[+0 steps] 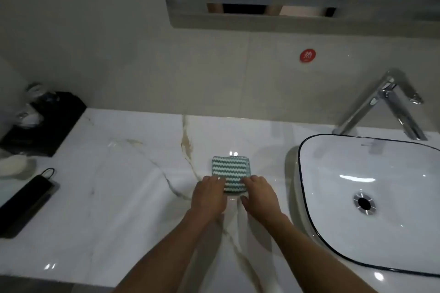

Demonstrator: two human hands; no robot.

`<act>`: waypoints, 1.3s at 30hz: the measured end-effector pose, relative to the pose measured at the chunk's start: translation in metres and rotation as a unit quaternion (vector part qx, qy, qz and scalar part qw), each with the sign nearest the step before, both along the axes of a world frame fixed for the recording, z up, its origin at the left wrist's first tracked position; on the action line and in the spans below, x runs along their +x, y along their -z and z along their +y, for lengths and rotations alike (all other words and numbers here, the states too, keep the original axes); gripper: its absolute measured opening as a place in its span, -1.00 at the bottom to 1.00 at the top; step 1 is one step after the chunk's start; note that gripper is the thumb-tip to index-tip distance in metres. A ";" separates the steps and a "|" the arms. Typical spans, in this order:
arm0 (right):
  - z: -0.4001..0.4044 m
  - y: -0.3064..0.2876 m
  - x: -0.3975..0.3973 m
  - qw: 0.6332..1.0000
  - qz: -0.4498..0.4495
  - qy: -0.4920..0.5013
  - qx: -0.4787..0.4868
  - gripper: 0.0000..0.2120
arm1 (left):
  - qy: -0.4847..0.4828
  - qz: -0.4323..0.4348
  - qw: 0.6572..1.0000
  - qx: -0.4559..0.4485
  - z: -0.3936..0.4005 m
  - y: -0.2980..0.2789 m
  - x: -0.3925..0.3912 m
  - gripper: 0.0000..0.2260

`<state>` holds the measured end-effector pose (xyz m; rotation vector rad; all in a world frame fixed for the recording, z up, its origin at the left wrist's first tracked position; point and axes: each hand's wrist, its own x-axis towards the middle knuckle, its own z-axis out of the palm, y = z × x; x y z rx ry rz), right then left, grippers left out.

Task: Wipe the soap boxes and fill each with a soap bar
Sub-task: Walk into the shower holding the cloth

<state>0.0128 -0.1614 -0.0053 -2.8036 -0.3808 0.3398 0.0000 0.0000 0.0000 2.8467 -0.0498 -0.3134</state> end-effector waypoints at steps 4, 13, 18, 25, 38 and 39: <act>0.005 0.010 0.013 0.998 -0.047 -0.044 -0.006 -0.60 | 0.027 -0.020 0.998 0.046 0.004 0.009 0.016 -0.67; 0.013 0.033 0.030 0.994 -0.046 -0.082 -0.050 -0.70 | 0.092 -0.020 0.988 0.118 0.010 0.035 0.021 -0.63; 0.018 0.036 0.038 0.994 -0.089 -0.058 -0.041 -0.90 | 0.124 -0.056 0.983 0.125 0.013 0.039 0.029 -0.73; 0.026 0.008 0.046 0.997 -0.072 -0.037 -0.010 -0.88 | 0.104 -0.071 0.989 0.080 0.020 0.021 0.032 -0.80; -0.003 -0.082 -0.012 0.995 -0.039 0.058 0.077 -0.75 | 0.085 -0.089 0.988 -0.092 0.003 -0.081 0.013 -0.86; -0.008 -0.087 -0.022 0.993 -0.048 0.076 0.079 -0.80 | 0.091 -0.090 0.986 -0.103 -0.001 -0.087 0.007 -0.87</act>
